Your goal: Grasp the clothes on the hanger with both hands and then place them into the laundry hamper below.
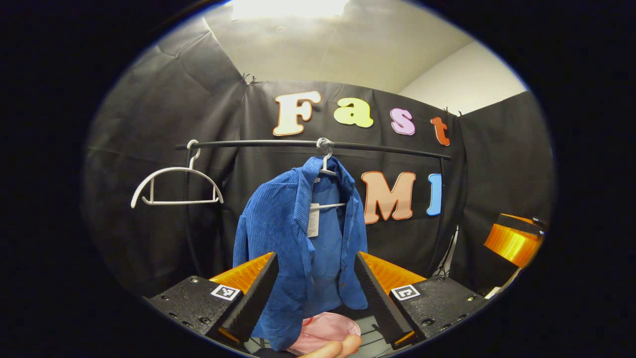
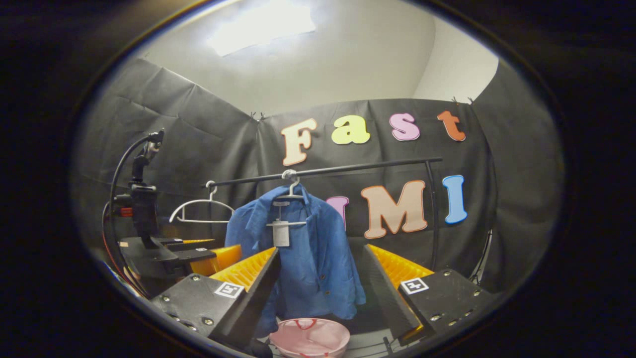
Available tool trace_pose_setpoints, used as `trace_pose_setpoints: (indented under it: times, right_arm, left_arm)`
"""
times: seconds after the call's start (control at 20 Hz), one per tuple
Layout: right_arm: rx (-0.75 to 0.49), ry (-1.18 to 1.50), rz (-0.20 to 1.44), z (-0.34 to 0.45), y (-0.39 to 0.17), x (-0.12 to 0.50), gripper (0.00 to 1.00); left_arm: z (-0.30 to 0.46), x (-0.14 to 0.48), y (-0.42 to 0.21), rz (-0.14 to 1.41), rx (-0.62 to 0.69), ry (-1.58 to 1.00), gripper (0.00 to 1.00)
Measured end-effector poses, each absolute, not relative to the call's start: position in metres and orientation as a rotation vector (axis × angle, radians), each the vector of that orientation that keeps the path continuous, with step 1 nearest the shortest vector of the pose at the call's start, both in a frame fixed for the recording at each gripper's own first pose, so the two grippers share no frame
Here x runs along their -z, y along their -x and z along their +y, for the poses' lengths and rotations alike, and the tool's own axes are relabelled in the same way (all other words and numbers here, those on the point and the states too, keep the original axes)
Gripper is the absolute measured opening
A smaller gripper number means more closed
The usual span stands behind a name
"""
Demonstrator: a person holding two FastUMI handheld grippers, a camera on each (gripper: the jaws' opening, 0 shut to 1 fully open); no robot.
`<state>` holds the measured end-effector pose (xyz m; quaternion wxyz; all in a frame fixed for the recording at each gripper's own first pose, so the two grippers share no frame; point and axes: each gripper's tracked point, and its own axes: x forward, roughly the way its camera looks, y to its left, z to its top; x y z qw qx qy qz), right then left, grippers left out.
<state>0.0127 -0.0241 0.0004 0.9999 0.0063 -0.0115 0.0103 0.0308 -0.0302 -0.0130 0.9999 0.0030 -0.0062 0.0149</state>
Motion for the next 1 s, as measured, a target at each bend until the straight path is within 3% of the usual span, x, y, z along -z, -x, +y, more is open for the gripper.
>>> trace_pose_setpoints:
  times: [0.55, 0.6, 0.7, 0.85, 0.9, 1.0]
  right_arm:
    - [-0.045, -0.051, 0.079, -0.032, -0.134, 0.070, 0.99]
    - [-0.064, -0.049, 0.088, -0.026, -0.146, 0.077, 0.94]
    - [-0.083, -0.030, 0.100, -0.018, -0.172, 0.086, 0.99]
    - [-0.106, -0.016, 0.083, 0.000, -0.211, 0.087, 0.98]
    - [-0.101, -0.028, 0.092, 0.004, -0.223, 0.090, 0.94]
    - [-0.105, -0.066, 0.120, 0.012, -0.244, 0.097, 0.98]
  left_arm:
    - [-0.016, 0.029, -0.129, -0.032, -0.150, -0.010, 0.91]
    - [-0.018, 0.031, -0.136, -0.029, -0.133, -0.025, 0.91]
    - [-0.016, 0.034, -0.139, -0.035, -0.127, -0.069, 0.82]
    - [-0.020, 0.035, -0.146, -0.054, -0.074, -0.134, 0.56]
    - [-0.016, 0.039, -0.147, -0.046, -0.067, -0.125, 0.47]
    - [0.002, 0.048, -0.151, -0.001, -0.106, -0.088, 0.37]
